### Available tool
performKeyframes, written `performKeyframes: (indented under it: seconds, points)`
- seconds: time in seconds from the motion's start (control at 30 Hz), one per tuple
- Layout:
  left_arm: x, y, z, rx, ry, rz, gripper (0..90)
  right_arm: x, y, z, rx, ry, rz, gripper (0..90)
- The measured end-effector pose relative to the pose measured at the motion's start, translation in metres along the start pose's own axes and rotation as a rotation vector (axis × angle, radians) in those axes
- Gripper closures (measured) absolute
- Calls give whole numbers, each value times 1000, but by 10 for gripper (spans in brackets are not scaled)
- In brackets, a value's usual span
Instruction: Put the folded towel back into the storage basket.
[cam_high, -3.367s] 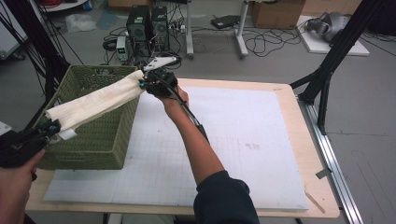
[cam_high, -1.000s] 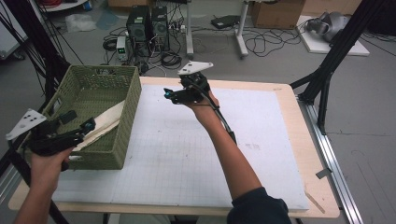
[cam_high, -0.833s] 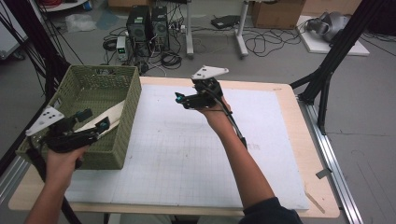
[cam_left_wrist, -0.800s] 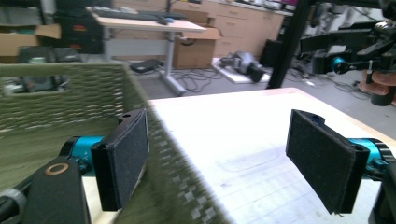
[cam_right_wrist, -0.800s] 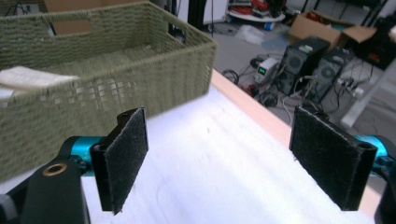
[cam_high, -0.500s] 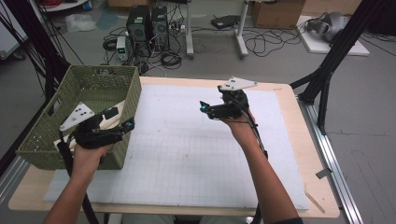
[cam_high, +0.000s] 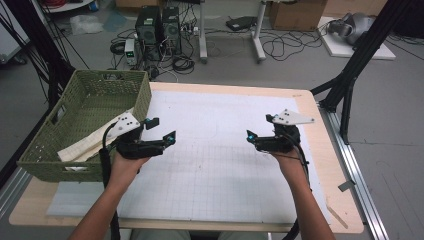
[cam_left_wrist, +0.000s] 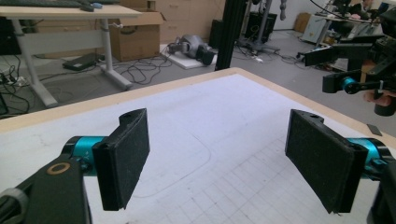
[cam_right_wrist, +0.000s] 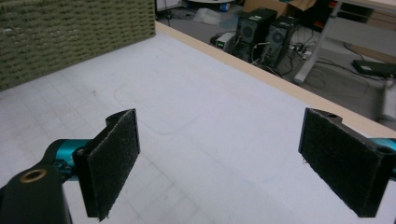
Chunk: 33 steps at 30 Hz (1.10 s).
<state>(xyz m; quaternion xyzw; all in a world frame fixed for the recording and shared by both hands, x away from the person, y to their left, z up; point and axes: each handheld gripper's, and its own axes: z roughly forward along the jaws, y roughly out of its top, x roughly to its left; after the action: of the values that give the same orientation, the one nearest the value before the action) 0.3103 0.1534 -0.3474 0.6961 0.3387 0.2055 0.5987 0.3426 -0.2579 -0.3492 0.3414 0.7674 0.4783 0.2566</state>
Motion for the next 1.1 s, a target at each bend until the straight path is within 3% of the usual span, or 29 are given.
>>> performKeyframes:
  seconds: [0.33, 0.73, 1.1]
  points:
    - [-12, -20, 23, 26, -43, 10, 224, -6, -43, -28, 16, -78, 30, 115]
    - [-19, -55, 37, 84, -64, 11, 229, 2, -81, -42, 34, -102, 64, 114]
    - [-22, -68, 33, 84, -61, 25, 231, 7, -89, -47, 44, -118, 84, 114]
